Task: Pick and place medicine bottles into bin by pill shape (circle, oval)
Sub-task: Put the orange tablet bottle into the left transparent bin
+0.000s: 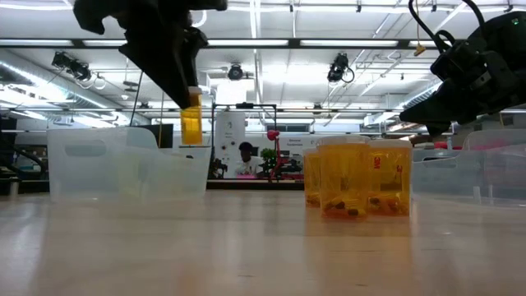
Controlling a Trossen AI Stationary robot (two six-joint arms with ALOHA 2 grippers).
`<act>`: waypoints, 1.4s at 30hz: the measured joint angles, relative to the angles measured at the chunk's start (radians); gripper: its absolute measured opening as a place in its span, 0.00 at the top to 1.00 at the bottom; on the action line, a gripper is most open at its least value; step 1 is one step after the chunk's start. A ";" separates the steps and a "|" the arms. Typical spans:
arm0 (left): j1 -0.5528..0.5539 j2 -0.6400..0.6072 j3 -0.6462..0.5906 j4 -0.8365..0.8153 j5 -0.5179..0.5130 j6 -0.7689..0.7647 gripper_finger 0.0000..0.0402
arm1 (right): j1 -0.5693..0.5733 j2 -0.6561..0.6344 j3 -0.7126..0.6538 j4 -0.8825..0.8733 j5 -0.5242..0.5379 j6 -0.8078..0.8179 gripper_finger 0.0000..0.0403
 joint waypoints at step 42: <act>0.073 -0.387 -0.547 0.074 -0.089 -0.284 0.67 | 0.000 0.000 0.000 0.000 0.000 0.000 0.98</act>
